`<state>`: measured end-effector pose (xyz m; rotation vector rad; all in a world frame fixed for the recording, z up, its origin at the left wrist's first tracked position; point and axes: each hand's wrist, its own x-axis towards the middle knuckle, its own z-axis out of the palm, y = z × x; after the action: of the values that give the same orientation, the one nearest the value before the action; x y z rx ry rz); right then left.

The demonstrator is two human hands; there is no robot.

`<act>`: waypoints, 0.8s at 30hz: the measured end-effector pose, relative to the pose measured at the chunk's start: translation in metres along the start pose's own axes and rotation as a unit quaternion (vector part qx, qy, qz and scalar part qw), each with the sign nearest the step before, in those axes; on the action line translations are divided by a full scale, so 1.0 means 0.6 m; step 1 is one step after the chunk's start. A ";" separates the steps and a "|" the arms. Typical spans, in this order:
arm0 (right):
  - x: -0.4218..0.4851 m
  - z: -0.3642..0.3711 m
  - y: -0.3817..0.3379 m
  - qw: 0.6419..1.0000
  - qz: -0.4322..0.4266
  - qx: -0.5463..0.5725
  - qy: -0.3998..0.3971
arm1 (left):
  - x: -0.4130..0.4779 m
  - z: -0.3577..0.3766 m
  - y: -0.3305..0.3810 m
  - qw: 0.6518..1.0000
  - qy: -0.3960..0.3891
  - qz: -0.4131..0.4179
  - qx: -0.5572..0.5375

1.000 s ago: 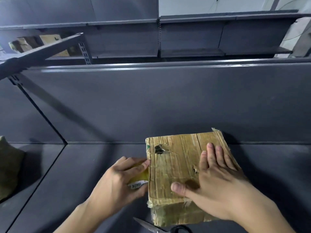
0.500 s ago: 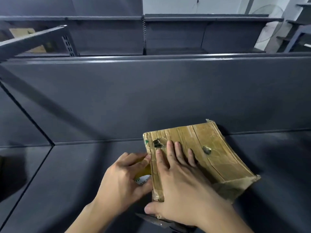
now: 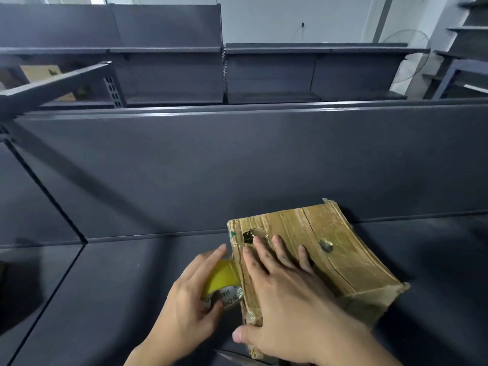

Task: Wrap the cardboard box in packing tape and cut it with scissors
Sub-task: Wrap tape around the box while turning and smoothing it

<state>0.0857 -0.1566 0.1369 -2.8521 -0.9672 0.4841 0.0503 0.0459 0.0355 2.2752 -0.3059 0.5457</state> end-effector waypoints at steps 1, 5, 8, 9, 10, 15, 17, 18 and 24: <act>0.000 -0.001 0.001 1.000 0.000 0.000 -0.001 | -0.003 0.002 -0.003 0.999 0.021 -0.024 -0.019; -0.007 0.004 0.004 0.999 -0.008 0.004 0.052 | -0.024 0.025 0.003 0.979 0.101 -0.150 -0.095; -0.012 0.004 0.005 0.997 -0.008 0.019 0.069 | -0.033 0.046 0.002 0.964 0.140 -0.183 -0.130; -0.013 0.002 0.007 0.997 -0.005 0.028 0.077 | -0.031 0.049 0.000 0.960 0.151 -0.188 -0.142; -0.015 -0.001 0.010 0.995 0.000 0.040 0.089 | -0.027 0.052 -0.002 0.954 0.164 -0.191 -0.165; -0.029 -0.031 0.038 0.981 0.017 0.123 0.150 | 0.024 0.046 0.032 0.909 0.241 -0.168 -0.294; -0.033 -0.042 0.048 0.973 0.017 0.146 0.179 | 0.062 0.033 0.050 0.909 0.258 -0.146 -0.293; -0.035 -0.048 0.053 0.967 0.017 0.157 0.200 | 0.083 0.027 0.059 0.909 0.261 -0.133 -0.296; -0.051 -0.075 0.102 0.869 -0.006 0.353 0.345 | 0.198 0.018 0.142 0.919 0.272 -0.043 -0.281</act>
<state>0.1127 -0.2229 0.1762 -2.0709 -0.5112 -0.1783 0.1261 -0.0264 0.1387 1.5029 -0.0654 0.8858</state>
